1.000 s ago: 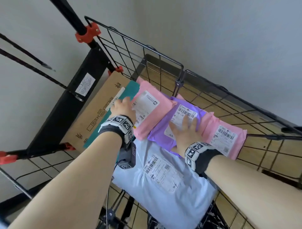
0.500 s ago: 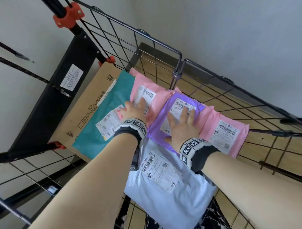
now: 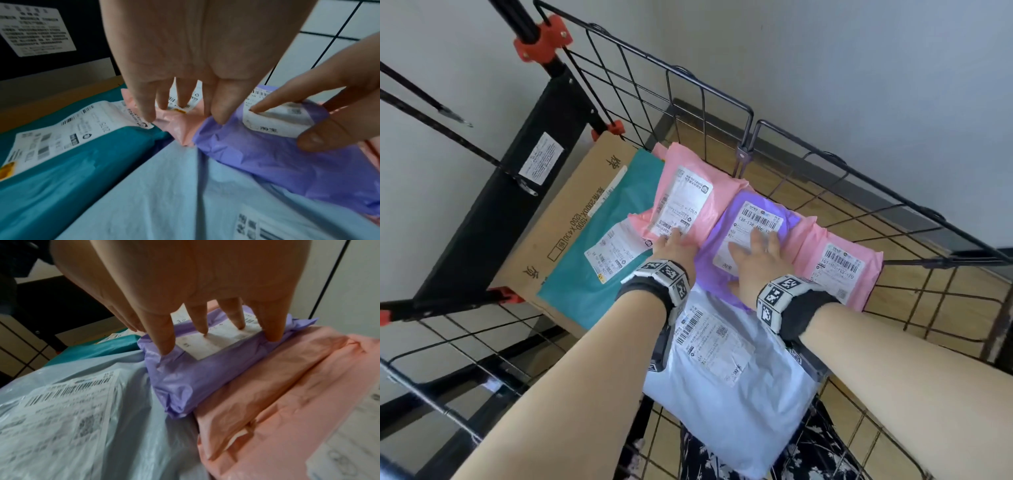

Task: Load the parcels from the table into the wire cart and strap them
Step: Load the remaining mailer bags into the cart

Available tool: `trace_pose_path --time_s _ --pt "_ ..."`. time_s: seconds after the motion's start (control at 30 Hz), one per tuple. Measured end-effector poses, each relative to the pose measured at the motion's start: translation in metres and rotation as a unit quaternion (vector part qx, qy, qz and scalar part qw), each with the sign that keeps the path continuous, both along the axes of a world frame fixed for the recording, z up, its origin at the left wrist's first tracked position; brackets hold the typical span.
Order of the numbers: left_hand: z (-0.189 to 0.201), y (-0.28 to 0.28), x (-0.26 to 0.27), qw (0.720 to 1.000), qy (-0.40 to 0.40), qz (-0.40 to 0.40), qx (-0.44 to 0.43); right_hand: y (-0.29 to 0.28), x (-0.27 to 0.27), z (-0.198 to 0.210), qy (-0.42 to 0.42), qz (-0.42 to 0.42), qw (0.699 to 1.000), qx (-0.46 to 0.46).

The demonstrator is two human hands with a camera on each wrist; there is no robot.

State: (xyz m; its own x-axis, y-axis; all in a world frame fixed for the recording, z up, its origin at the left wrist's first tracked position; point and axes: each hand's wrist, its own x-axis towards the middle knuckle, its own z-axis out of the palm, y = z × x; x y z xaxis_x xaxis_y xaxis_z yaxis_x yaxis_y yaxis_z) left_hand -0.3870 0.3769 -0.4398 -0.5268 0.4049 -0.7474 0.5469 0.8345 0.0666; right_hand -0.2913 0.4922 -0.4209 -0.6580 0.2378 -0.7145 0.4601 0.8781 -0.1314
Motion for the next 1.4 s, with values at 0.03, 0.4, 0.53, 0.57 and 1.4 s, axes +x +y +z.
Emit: trace_pose_path --time_s 0.03,0.4,0.53,0.57,1.4 --pt "0.004 0.000 0.000 1.000 0.000 -0.004 0.000 0.001 0.001 0.003 0.008 -0.005 1.000 0.008" --pt "0.102 -0.041 0.014 0.999 0.012 0.011 0.029 -0.030 0.024 0.078 0.069 -0.058 0.995 0.038" --pt "0.154 -0.055 0.028 0.998 0.041 0.005 0.037 -0.043 0.043 0.128 0.094 -0.064 0.992 0.058" --pt "0.166 -0.058 0.033 0.998 0.053 0.008 0.044 -0.045 0.048 0.141 0.104 -0.064 0.991 0.061" --pt "0.350 -0.210 0.310 0.898 0.260 0.340 0.105 -0.178 0.207 0.316 0.298 0.269 0.914 -0.054"
